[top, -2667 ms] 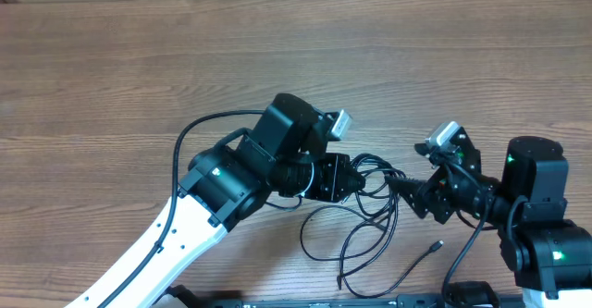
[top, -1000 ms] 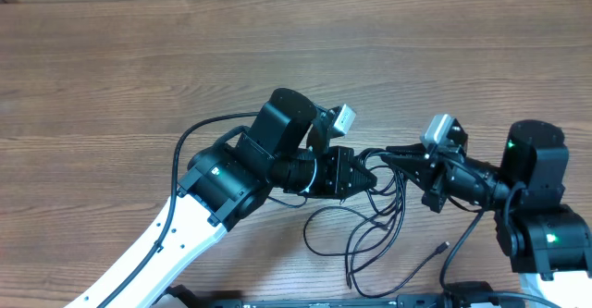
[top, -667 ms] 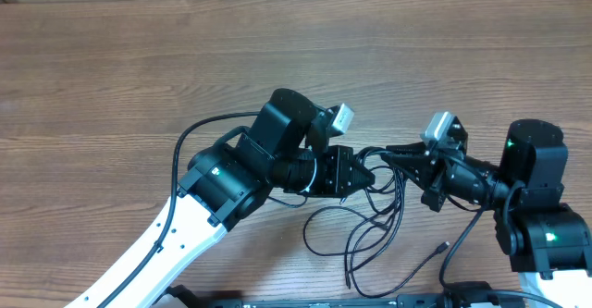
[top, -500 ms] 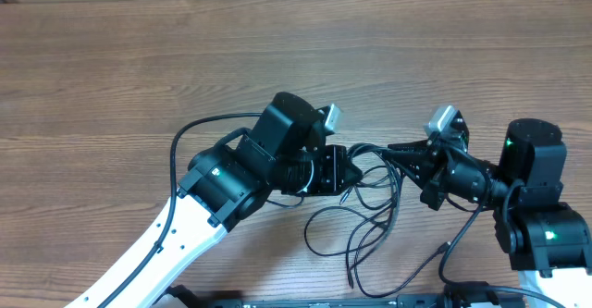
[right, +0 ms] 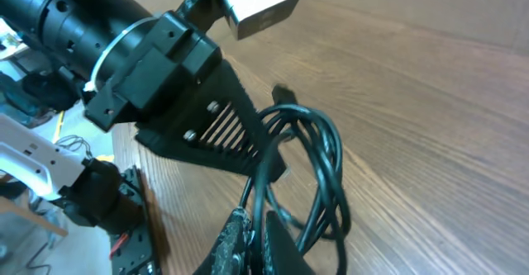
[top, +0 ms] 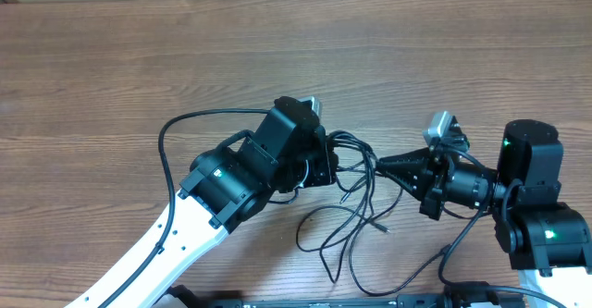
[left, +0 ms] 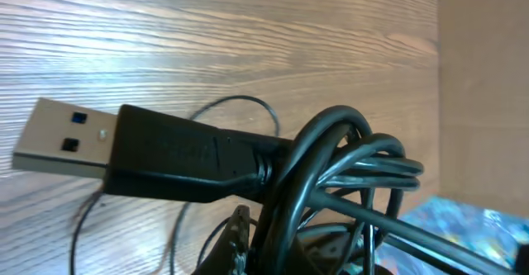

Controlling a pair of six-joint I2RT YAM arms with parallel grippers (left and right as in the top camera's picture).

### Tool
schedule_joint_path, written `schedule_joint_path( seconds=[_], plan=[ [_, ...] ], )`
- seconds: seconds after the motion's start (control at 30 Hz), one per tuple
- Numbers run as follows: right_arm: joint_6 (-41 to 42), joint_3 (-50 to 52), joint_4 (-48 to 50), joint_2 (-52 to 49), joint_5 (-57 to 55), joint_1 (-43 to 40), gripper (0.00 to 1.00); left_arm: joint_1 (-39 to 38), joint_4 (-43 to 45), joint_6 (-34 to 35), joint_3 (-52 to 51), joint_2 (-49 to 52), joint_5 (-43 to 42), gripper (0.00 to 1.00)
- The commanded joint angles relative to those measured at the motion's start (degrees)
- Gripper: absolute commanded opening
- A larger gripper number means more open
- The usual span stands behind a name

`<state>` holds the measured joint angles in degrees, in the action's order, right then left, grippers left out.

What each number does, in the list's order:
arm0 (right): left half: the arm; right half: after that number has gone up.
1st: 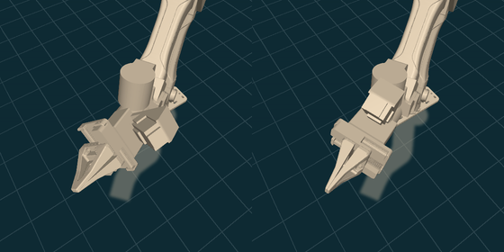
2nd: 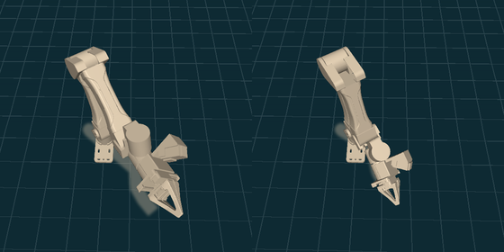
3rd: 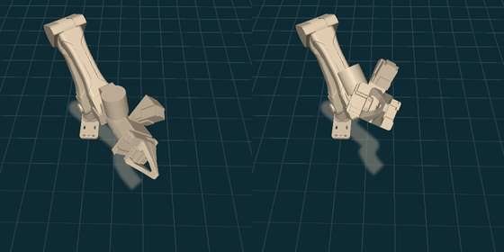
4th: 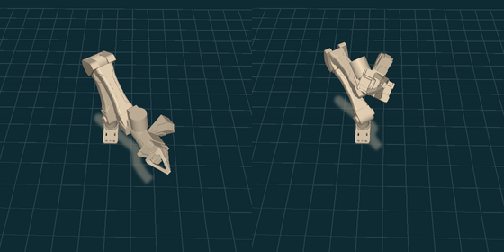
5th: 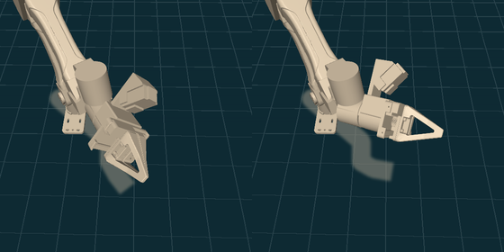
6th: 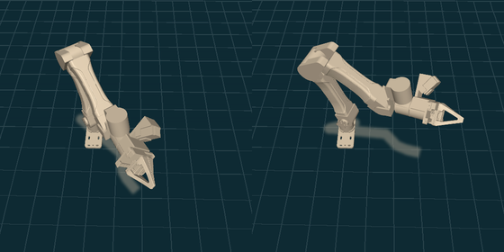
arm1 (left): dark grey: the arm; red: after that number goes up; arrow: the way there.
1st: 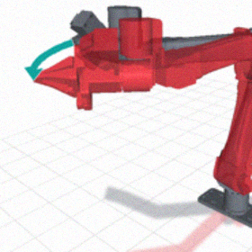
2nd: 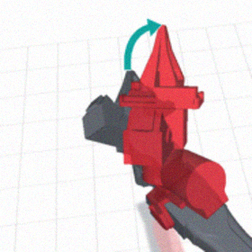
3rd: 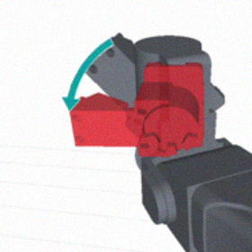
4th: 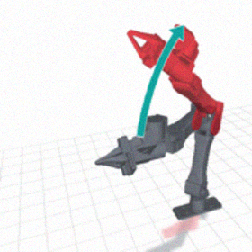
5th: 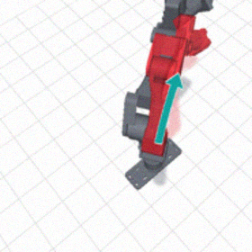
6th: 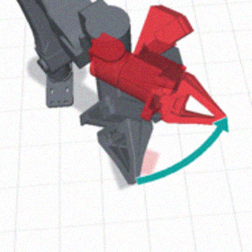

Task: Untangle cables

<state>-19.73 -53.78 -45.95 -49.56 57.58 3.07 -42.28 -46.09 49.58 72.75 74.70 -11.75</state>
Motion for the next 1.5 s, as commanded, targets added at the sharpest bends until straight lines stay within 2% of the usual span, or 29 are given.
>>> schedule_joint_path(
  seconds=[0.0, 0.07, 0.1, 0.2, 0.47, 0.57, 0.6, 0.63, 0.73, 0.77, 0.87, 0.93, 0.97, 1.13, 1.23, 1.27, 1.3, 1.33, 1.37, 1.47],
  plan=[
    [0.0, -0.6, -0.9, 0.3, -3.4, -0.1, 0.06, -0.1, -0.5, -1.9, 0.5, -0.1, 3.6, 0.04],
    [0.0, -0.6, -1.5, 0.3, -9.7, -0.1, 0.59, -0.1, -0.3, -7.8, 0.5, -0.1, 0.1, 0.04],
    [-0.4, -0.6, -1.4, 0.3, -10.5, -0.1, 0.66, -0.1, -0.3, -9.4, 0.5, -0.1, -1.1, 0.04],
    [-3.7, -0.6, -1.7, 0.3, -10.4, -0.1, 0.77, -0.1, 0.1, -14.1, 0.5, -0.1, -6.0, 0.04],
    [-11.0, -0.6, -3.3, 0.3, -9.4, -0.1, 0.83, -0.1, 3.7, -20.0, 0.5, -0.1, -18.5, 0.04],
    [-12.3, -0.6, -3.5, 0.3, -9.6, -0.1, 0.82, -0.1, 5.5, -20.0, 0.5, -0.1, -21.6, 0.04],
    [-12.3, -0.6, -3.3, 0.3, -9.6, -0.1, 0.79, -0.1, 5.8, -20.0, 0.5, -0.1, -22.5, 0.04],
    [-12.3, -0.6, -3.0, 0.3, -9.6, -0.1, 0.65, -0.1, 6.1, -20.0, 0.5, -0.1, -22.8, 0.04],
    [-12.3, -0.6, -2.4, 0.3, -9.6, -0.1, 0.37, -0.1, 5.9, -19.5, 0.5, -0.1, -22.1, 0.04],
    [-12.3, -0.6, -2.4, 0.3, -9.6, -0.1, 0.34, -0.1, 5.9, -19.2, 0.5, -0.1, -21.9, 0.04],
    [-12.3, -0.6, -2.2, 0.3, -9.6, -0.1, 0.34, -0.1, 5.1, -17.1, 0.5, -0.1, -20.0, 0.04],
    [-12.3, -0.6, -2.1, 0.3, -9.6, -0.1, 0.50, -0.1, 4.4, -16.6, 0.5, -0.1, -20.0, 0.04],
    [-12.3, -0.6, -2.1, 0.3, -9.6, -0.1, 0.55, -0.2, 3.9, -16.6, 0.5, -0.1, -20.3, 0.04],
    [-12.2, -0.6, -1.2, 0.3, -9.6, -0.1, 0.55, -0.2, 3.8, -16.6, 0.5, -0.1, -21.6, 0.04],
    [-11.8, -0.6, 0.1, 0.3, -9.6, -0.1, 0.47, -0.2, 3.8, -16.6, 0.5, -0.1, -22.7, 0.04],
    [-11.8, -0.6, 0.5, 0.3, -9.6, -0.1, 0.42, -0.2, 3.8, -16.6, 0.5, -0.1, -22.7, 0.04],
    [-11.8, -0.6, 1.4, 0.3, -9.6, -0.1, 0.27, -0.2, 3.8, -16.6, 0.5, -0.1, -22.7, 0.04],
    [-11.8, -0.6, 1.7, 0.3, -9.6, -0.1, 0.20, -0.2, 3.8, -16.6, 0.5, -0.1, -22.7, 0.04],
    [-11.8, -0.6, 2.1, 0.3, -9.6, -0.1, 0.15, -0.2, 3.7, -16.6, 0.5, -0.1, -22.6, 0.04],
    [-11.8, -0.6, 2.3, 0.3, -9.6, -0.1, 0.07, -0.2, 3.6, -16.6, 0.5, -0.1, -22.4, 0.04]
  ],
)
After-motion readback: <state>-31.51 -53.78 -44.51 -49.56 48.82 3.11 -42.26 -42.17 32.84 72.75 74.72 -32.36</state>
